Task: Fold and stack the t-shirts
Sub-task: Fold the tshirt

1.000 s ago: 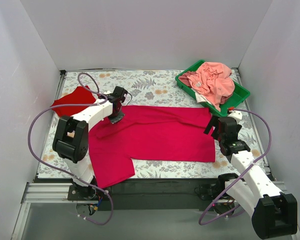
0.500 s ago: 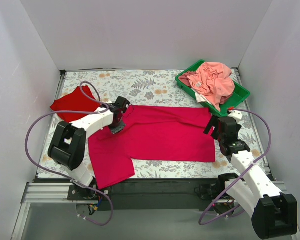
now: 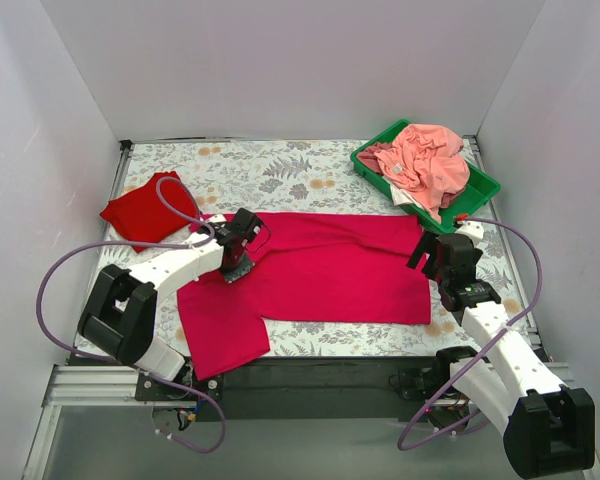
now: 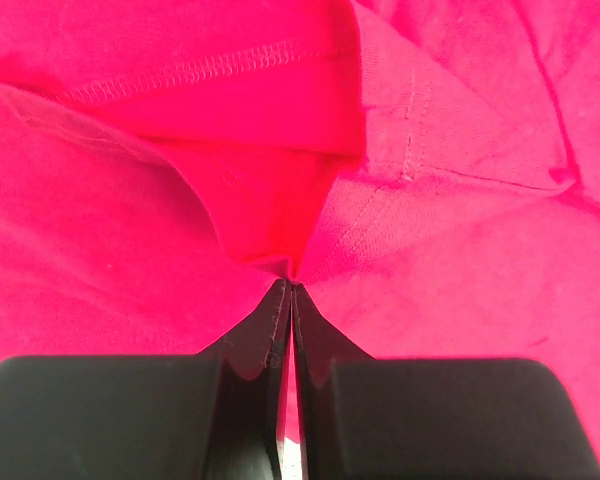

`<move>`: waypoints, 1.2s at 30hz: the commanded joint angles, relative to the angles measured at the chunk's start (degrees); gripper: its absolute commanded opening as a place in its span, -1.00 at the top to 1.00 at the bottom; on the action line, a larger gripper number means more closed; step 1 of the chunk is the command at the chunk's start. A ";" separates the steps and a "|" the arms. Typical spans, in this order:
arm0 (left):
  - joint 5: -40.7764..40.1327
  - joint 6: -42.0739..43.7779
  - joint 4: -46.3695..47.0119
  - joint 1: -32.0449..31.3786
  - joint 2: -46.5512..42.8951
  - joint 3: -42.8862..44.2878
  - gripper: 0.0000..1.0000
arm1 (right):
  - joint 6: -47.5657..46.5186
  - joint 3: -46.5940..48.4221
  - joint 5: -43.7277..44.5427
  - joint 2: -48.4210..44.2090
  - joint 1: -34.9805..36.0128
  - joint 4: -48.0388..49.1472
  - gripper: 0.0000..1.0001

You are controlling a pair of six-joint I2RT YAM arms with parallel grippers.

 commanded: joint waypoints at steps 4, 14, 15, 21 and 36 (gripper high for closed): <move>0.67 -3.45 -1.35 -2.32 -2.38 -3.16 0.75 | 0.21 -0.22 0.16 -0.89 -0.09 1.82 -0.97; -2.47 -3.02 -3.20 -5.58 -8.36 -0.18 -0.49 | 0.21 -0.14 0.60 -0.54 -0.17 1.82 -0.97; -3.88 -2.32 -3.11 -5.67 -8.88 0.61 -0.63 | 0.13 -0.05 0.60 -0.63 -0.09 1.82 -0.97; -11.81 -1.26 -0.66 -3.92 -5.56 4.92 -0.76 | -0.23 -0.05 1.48 -0.54 -0.17 1.74 -0.97; -1.09 4.98 14.20 4.00 4.65 1.76 -0.11 | -0.75 -0.22 2.98 -1.60 -0.17 1.74 -0.97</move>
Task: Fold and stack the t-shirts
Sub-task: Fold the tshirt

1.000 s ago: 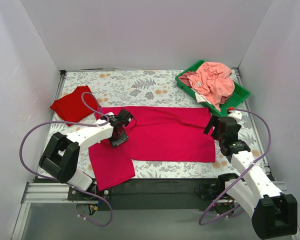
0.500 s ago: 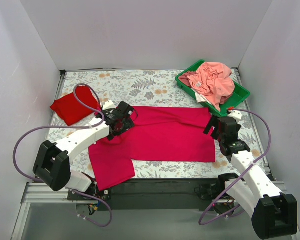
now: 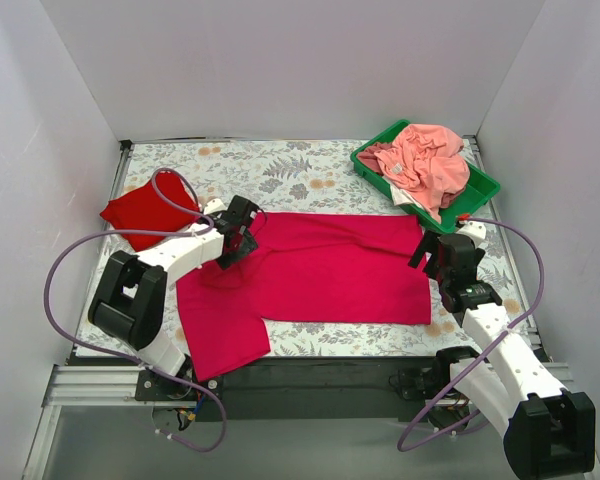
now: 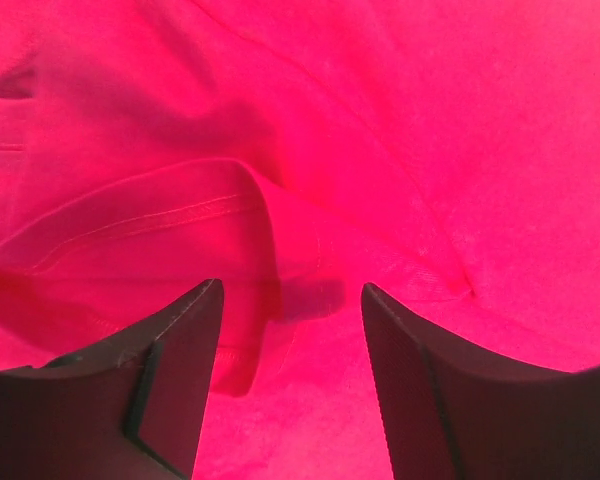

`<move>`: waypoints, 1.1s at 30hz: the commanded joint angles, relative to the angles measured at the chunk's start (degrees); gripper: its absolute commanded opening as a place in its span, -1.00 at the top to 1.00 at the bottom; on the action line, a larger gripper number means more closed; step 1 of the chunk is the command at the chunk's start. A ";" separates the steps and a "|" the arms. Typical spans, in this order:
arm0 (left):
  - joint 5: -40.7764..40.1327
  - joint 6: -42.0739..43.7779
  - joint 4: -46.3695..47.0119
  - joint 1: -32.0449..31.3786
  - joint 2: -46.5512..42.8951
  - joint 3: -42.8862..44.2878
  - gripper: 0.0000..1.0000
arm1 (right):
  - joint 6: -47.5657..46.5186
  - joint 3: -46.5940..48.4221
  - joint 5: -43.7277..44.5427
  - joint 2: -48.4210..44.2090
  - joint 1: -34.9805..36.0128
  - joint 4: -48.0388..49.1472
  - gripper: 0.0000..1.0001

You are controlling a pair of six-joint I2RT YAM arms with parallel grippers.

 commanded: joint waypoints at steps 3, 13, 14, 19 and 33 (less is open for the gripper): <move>2.67 1.56 4.57 0.35 0.75 -0.80 -0.04 | -0.47 -0.22 1.45 -0.15 -0.17 1.65 -0.97; 3.21 0.76 4.57 0.26 -0.82 -3.00 0.83 | -0.47 -0.05 1.01 0.20 -0.17 1.74 -0.97; 3.29 0.76 4.39 0.26 -1.00 -3.00 0.94 | -0.47 -0.13 0.83 0.11 -0.17 1.65 -0.97; 6.35 0.15 4.30 0.26 -2.93 -3.88 1.00 | -0.47 -0.31 0.48 -0.06 -0.17 1.74 -0.97; 7.69 -6.35 4.04 -5.88 -6.27 -7.74 1.00 | -0.47 -0.13 -1.01 0.38 -0.17 1.74 -0.97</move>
